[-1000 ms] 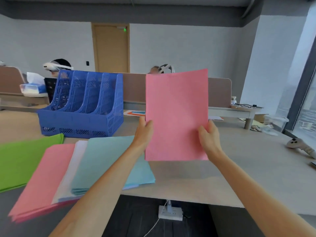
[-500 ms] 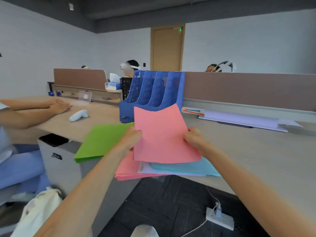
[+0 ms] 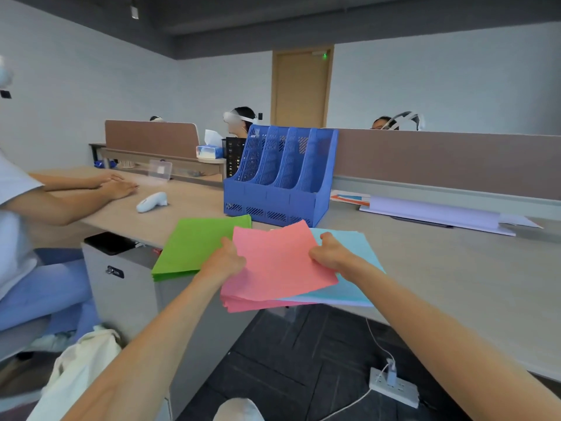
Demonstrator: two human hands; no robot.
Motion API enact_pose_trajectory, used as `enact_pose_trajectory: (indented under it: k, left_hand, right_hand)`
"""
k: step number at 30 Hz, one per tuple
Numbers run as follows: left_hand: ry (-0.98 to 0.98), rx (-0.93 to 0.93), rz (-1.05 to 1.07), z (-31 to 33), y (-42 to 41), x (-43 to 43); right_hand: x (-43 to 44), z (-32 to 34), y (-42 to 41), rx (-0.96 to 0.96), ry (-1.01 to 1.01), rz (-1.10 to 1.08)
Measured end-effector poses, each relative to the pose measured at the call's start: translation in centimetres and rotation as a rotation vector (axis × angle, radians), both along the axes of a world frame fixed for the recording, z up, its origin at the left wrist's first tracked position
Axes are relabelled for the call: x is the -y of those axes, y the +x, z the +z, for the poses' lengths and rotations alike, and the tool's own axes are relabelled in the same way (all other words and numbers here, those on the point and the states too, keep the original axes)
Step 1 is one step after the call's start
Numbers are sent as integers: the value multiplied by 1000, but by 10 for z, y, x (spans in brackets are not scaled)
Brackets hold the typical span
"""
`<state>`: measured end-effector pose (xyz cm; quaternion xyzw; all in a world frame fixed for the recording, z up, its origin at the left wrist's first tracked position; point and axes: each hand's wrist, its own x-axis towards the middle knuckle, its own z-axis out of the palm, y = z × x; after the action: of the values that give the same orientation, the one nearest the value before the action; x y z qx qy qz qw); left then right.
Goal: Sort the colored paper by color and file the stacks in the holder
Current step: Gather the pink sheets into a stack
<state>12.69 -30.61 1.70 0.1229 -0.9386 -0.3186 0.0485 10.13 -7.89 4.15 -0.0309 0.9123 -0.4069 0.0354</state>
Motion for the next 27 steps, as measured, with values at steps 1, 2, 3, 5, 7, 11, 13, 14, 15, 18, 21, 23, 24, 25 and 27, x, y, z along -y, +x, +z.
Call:
enact_pose_trajectory:
  k: [1,2,3,5,7,11,13,14,15,18,21,23,24,25,27]
  left_hand:
    - [-27,5,10,-2,0,1]
    - [-61,10,24,-2,1,1]
    - [-121,-2,49,-3,2,1]
    - [-297,-76,90,-4,3,1]
    - [-390,-185,32,-4,1,-4]
    - [-294,-236,-259,-3,-12,-27]
    - [-300,-185,-385,-1,-19,-37]
    - [-306,-156,-424,0,-22,-40]
    - [-315,-131,-447,-1,-26,-41]
    - [-379,-99,-485,-5,-33,-40]
    - [-406,-103,-488,-6,-36,-41]
    - [-422,-89,-482,-3,-38,-42]
    - [-433,-82,-477,-2,-38,-42]
    - [-442,-78,-472,-2,-40,-42]
    - [-447,-72,-461,-3,-41,-41]
  right_hand:
    - [-4,-1,-1,14,-18,-7]
    - [-9,-1,-2,25,-44,-22]
    - [-16,-2,-3,14,-55,-47]
    - [-32,-3,-7,-78,8,-130]
    - [-51,-4,-13,-157,130,-224]
    - [-76,-7,-19,-73,160,-250]
    - [-82,-10,-22,-36,111,-226]
    - [-85,-11,-24,-28,100,-228]
    - [-88,-12,-27,-22,92,-232]
    - [-96,-14,-40,10,67,-224]
    - [-105,-9,-53,74,-90,-254]
    - [-108,-5,-61,142,-261,-282]
    - [-110,-4,-64,190,-340,-279]
    - [-111,-2,-67,253,-390,-266]
    - [-113,-1,-68,360,-403,-228]
